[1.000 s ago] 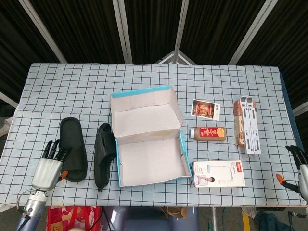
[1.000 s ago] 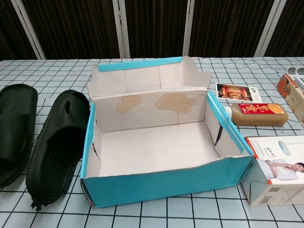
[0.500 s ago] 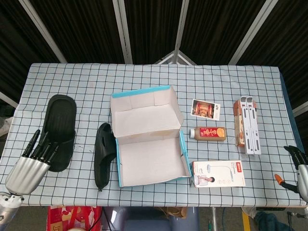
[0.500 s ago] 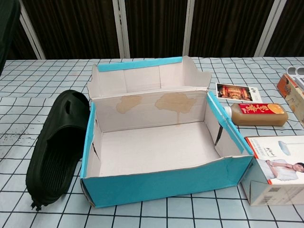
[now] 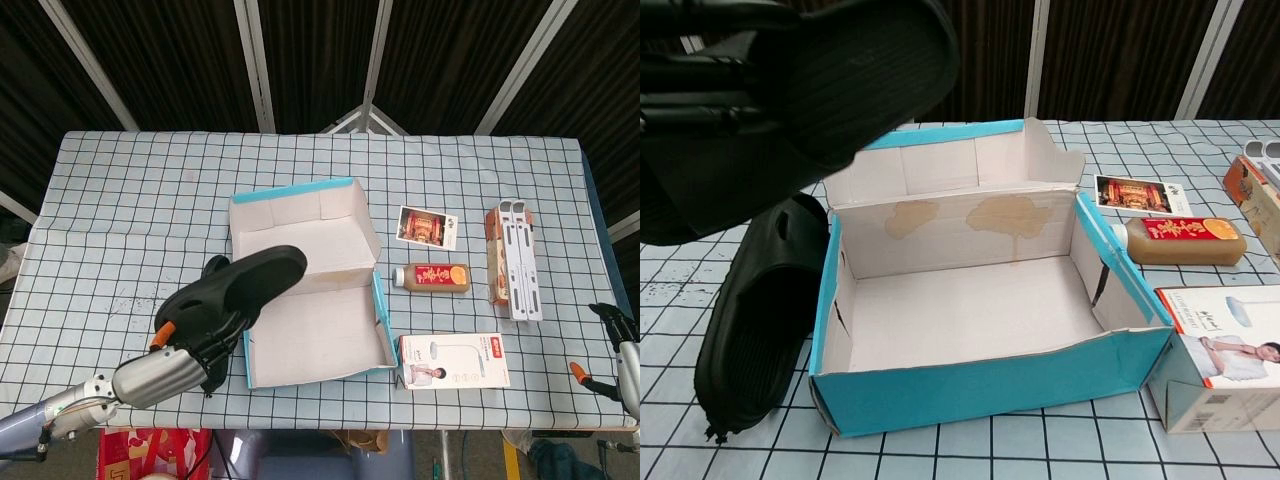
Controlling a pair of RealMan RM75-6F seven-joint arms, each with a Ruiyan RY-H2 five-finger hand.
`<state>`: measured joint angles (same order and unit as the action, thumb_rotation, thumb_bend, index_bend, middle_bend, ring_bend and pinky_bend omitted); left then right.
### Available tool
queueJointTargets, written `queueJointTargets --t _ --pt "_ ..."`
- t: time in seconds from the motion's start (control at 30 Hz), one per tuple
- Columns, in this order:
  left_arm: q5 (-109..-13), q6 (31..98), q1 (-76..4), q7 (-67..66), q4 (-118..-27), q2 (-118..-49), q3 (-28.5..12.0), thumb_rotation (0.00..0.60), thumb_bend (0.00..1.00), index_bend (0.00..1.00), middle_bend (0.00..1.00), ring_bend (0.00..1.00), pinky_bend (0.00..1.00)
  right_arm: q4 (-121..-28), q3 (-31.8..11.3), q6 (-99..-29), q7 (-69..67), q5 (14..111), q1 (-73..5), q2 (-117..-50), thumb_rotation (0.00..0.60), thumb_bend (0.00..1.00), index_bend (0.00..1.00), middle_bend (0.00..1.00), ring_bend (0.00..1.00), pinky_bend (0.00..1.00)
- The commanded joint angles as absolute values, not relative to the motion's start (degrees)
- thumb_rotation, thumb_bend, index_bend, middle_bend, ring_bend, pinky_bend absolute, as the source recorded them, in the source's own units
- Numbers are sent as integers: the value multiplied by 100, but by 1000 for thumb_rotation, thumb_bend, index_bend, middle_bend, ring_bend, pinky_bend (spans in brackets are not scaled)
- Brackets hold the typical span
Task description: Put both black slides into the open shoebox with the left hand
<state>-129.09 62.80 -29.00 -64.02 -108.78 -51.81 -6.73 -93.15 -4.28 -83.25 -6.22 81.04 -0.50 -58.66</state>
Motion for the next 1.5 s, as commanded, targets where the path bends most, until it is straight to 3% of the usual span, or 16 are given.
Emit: queueJointTargets --t 0.03,0.3,0.43,1.03,1.5 --pt "-12868 5143 -3440 -7012 -11547 -4831 -1086 600 483 294 419 29 43 -9312 -425 -8314 -635 8105 -54 -5865 600 233 172 165 219 218" --pt "-11997 3397 -4217 -7471 -12066 -5108 -1831 600 485 295 418 29 48 -9290 -408 -8282 -721 8131 -65 -5852 600 234 172 165 219 217" --pt "-11831 3006 -4516 -7424 -11915 -5393 -1906 600 487 295 419 29 48 -9262 -423 -8322 -795 8109 -39 -5837 600 234 172 165 219 218" --pt "-12034 3361 -4801 -6963 -10651 -6202 -1328 600 501 301 428 45 48 -9222 -435 -8260 -854 8055 -56 -5833 600 233 172 165 219 218" --pt "-12009 3378 -4994 -6919 -10343 -6517 -1226 600 501 306 428 45 48 -9213 -431 -8236 -861 8043 -62 -5834 600 234 172 165 219 218"
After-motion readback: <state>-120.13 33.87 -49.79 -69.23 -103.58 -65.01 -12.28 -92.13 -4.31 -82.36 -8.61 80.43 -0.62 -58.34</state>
